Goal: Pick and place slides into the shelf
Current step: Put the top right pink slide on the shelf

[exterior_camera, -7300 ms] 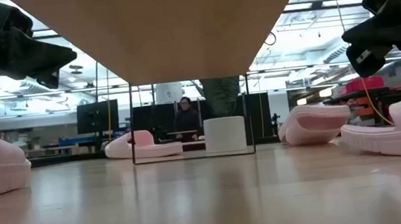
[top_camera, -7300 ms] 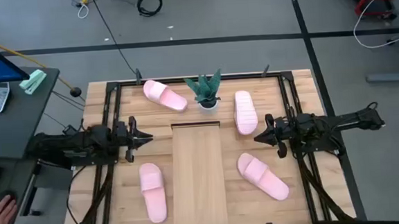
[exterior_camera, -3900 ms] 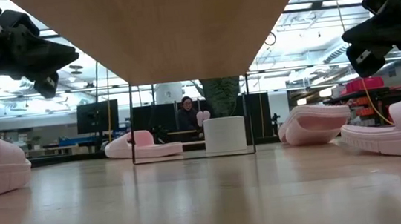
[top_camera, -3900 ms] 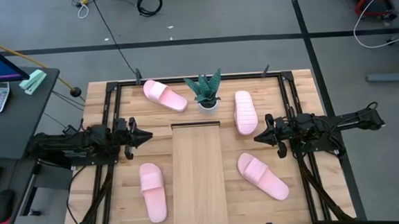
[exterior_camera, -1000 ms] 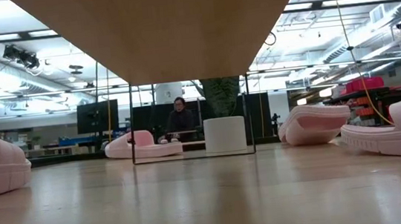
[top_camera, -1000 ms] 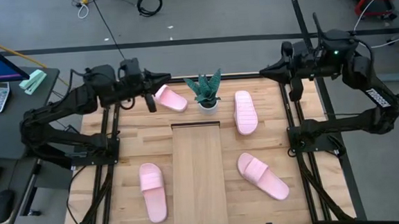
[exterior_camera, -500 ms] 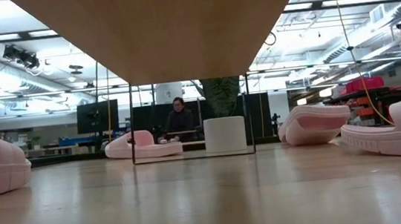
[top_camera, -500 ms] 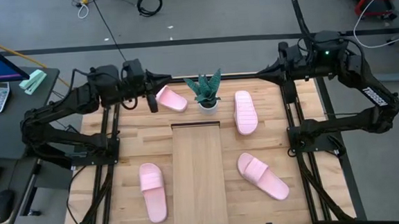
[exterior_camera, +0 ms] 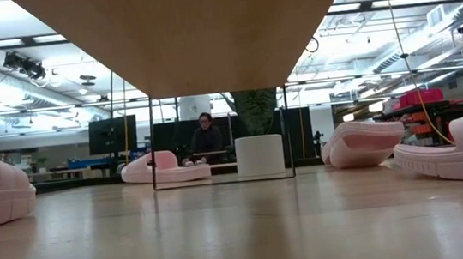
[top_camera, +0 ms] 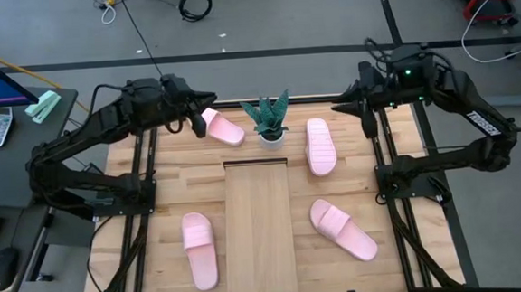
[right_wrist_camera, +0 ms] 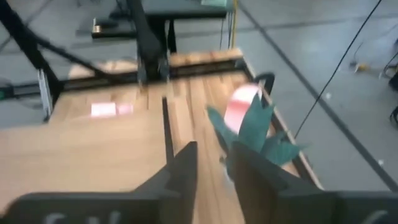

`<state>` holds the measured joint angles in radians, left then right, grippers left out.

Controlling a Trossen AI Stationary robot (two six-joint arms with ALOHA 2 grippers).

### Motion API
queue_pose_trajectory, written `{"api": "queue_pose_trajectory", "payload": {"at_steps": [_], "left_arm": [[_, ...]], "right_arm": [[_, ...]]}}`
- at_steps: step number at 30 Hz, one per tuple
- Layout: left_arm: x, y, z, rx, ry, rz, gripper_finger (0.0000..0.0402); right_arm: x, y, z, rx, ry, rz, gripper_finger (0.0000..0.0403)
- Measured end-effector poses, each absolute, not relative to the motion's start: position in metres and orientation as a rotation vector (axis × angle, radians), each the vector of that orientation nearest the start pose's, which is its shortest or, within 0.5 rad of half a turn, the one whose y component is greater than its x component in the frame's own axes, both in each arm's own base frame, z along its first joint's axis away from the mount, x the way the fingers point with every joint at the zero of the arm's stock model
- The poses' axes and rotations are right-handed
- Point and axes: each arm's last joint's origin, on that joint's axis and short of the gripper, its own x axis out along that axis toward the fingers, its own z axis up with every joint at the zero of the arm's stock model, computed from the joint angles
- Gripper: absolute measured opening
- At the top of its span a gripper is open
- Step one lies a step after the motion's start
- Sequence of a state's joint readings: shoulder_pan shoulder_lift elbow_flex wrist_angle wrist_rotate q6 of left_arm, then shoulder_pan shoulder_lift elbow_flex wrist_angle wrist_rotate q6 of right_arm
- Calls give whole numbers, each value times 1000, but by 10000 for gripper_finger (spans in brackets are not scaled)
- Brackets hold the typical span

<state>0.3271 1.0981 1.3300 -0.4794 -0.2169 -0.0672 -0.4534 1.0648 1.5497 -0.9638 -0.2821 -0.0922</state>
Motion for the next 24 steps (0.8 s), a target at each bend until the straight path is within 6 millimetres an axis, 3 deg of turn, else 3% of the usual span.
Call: {"api": "queue_pose_trajectory", "payload": {"at_steps": [8, 16, 24], "left_arm": [[199, 85, 425, -79, 287, 595, 44], [197, 88, 423, -81, 304, 612, 59], [193, 89, 417, -67, 375, 709, 82]], "right_arm": [[154, -56, 420, 68, 852, -63, 193], [162, -40, 382, 99, 1023, 52, 180], [171, -15, 319, 20, 1199, 182, 180]]}}
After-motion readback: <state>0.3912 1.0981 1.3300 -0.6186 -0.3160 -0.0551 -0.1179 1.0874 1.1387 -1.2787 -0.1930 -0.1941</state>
